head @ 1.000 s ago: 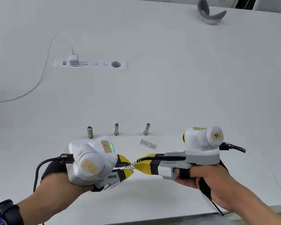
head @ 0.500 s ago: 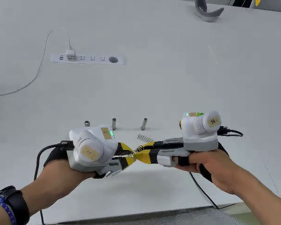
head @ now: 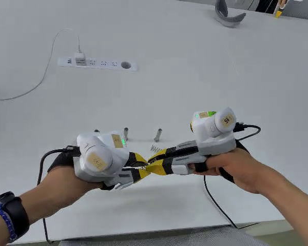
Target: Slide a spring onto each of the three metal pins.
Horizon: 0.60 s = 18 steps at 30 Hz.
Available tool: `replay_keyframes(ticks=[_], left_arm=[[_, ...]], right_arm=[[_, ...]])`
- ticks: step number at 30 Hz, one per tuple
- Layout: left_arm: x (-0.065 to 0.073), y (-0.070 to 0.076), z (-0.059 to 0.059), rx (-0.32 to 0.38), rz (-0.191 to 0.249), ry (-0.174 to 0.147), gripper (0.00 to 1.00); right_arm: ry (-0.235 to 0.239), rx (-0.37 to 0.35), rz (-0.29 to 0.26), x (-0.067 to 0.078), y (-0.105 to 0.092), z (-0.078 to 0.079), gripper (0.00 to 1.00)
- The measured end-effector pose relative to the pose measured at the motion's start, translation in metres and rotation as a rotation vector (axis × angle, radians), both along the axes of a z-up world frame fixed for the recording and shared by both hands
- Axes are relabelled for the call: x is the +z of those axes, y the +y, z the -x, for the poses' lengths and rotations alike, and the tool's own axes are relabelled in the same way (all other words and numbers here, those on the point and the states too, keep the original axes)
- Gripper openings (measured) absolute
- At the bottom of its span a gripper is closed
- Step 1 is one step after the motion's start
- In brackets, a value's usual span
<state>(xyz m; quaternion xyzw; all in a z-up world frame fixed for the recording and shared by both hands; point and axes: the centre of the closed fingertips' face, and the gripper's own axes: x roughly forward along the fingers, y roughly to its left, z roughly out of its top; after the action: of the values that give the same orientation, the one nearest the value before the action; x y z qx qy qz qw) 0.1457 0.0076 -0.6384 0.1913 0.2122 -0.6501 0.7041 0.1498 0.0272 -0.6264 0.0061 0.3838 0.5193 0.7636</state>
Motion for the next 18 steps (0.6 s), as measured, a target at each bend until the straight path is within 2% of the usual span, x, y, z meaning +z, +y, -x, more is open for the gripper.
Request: replay_keyframes(ticks=[5, 12, 18], left_arm=[[0.001, 0.005, 0.001, -0.007, 0.004, 0.001, 0.11], [0.001, 0.01, 0.004, -0.019, 0.0, 0.003, 0.11], [-0.006, 0.014, 0.013, -0.026, -0.001, 0.032, 0.11]], right_arm=[[0.0, 0.049, 0.026, 0.0, 0.004, 0.002, 0.13], [0.003, 0.066, 0.035, -0.002, 0.01, 0.006, 0.13], [0.018, 0.049, 0.029, -0.009, 0.013, 0.014, 0.12]])
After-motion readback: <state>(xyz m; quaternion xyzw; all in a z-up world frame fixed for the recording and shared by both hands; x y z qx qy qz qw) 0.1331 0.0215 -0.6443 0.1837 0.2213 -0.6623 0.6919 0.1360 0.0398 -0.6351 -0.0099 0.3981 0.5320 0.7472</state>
